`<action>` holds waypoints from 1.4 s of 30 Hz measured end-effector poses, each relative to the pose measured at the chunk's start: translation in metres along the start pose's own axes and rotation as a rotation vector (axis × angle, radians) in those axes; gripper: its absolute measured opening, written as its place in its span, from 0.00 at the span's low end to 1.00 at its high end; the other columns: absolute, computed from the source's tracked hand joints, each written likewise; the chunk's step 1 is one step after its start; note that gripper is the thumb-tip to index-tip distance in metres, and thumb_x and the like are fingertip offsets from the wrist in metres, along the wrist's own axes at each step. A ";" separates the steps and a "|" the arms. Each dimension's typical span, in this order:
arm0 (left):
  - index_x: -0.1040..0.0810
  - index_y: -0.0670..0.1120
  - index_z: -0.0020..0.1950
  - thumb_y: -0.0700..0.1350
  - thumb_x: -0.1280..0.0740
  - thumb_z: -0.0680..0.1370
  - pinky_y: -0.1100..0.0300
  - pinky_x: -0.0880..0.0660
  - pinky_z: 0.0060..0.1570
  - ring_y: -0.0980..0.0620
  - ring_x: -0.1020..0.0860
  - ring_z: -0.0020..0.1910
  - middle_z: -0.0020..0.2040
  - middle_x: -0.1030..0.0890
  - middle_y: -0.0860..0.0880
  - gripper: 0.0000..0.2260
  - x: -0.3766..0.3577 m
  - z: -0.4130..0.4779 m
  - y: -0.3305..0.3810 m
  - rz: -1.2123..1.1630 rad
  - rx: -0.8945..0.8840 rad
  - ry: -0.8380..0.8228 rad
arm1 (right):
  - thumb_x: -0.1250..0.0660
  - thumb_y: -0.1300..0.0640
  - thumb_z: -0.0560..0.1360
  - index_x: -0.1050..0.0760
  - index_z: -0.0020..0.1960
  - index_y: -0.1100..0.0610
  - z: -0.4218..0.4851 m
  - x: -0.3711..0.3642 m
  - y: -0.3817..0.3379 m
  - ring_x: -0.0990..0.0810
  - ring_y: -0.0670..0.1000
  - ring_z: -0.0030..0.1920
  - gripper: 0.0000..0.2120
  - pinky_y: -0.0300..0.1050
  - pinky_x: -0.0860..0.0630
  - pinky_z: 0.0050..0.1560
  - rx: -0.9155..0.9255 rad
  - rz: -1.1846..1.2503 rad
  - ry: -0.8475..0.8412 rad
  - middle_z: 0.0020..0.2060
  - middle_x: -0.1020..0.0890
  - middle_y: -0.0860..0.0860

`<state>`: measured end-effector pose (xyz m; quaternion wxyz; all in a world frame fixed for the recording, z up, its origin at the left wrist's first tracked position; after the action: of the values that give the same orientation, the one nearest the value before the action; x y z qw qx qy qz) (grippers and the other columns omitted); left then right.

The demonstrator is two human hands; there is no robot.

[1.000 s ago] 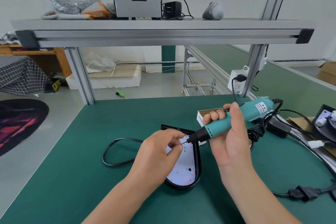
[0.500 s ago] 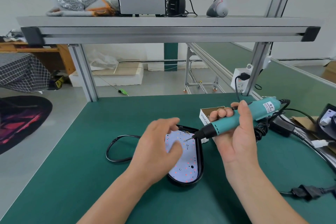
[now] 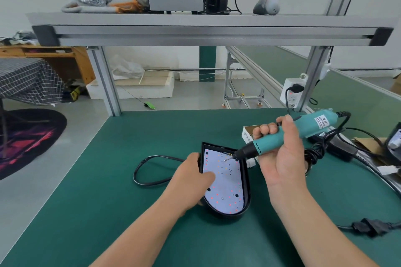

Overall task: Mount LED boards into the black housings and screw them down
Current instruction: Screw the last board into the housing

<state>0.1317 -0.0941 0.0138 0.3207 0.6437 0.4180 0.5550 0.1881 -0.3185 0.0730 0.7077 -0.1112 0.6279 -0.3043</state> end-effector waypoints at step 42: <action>0.24 0.52 0.52 0.44 0.38 0.71 0.55 0.29 0.36 0.51 0.29 0.33 0.36 0.23 0.54 0.11 -0.026 0.000 0.004 -0.112 -0.100 -0.049 | 0.29 0.56 0.80 0.22 0.48 0.50 -0.010 -0.056 0.016 0.26 0.55 0.39 0.03 0.52 0.22 0.52 0.117 -0.360 -0.310 0.37 0.27 0.51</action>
<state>0.1318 -0.1188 0.0058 0.3930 0.6158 0.4173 0.5406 0.1822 -0.2719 0.1085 0.7351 -0.2255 0.4632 -0.4407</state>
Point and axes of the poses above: each hand's wrist, its own z-axis towards the middle knuckle, its own x-axis out of the back of the hand, y = z × x, the point moved 9 cm from there along z, towards the middle knuckle
